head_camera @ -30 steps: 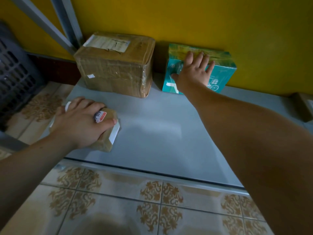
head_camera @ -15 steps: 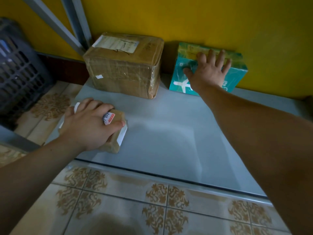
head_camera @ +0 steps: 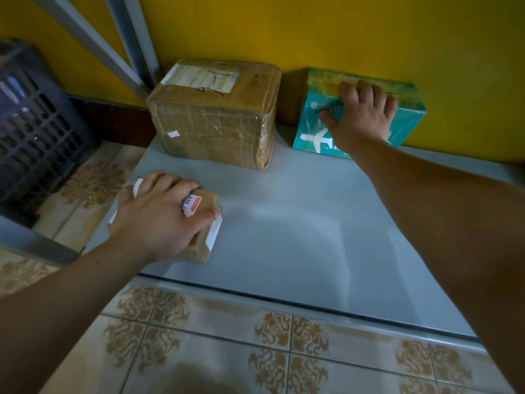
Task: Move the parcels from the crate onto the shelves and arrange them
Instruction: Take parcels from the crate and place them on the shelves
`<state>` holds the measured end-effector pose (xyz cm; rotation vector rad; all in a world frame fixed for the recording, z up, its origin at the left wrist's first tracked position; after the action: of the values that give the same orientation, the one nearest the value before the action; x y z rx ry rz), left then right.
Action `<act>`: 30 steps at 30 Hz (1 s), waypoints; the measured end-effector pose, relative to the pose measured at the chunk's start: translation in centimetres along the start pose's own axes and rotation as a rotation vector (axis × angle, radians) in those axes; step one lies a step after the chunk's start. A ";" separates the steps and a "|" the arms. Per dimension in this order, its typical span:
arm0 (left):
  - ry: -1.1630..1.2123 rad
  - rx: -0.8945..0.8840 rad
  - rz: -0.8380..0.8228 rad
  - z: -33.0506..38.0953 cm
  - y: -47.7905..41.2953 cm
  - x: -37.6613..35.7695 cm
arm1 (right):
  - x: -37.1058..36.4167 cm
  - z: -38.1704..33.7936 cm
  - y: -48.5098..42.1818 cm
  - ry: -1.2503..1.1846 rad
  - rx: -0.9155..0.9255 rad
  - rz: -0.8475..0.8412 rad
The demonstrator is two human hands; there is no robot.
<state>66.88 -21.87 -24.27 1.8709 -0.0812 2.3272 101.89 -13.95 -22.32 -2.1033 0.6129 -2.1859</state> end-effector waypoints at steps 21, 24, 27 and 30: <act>-0.083 0.029 -0.317 1.9 1.1 5.1 | 13.4 -0.6 11.1 -0.059 0.152 -0.428; 0.069 0.034 -0.337 3.3 3.8 9.1 | 17.7 -1.6 12.9 -0.025 0.185 -0.536; 0.155 -0.008 -0.359 3.9 7.6 13.7 | 23.3 -3.3 14.0 -0.025 0.204 -0.603; 0.166 -0.005 -0.385 4.0 12.3 19.8 | 29.9 -5.5 15.2 -0.062 0.237 -0.646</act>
<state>64.76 -32.88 -3.39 1.5197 0.2674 2.1936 90.72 -35.61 1.42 -2.4499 -0.3788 -2.2909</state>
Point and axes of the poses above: each hand's wrist, its own y-axis away from the middle knuckle, its own x-axis out of the back of the hand, z = x × y, the point moved 1 cm from there along -y, towards the middle knuckle, and after that the axes turned 6 degrees about x, right-handed, at the moved point
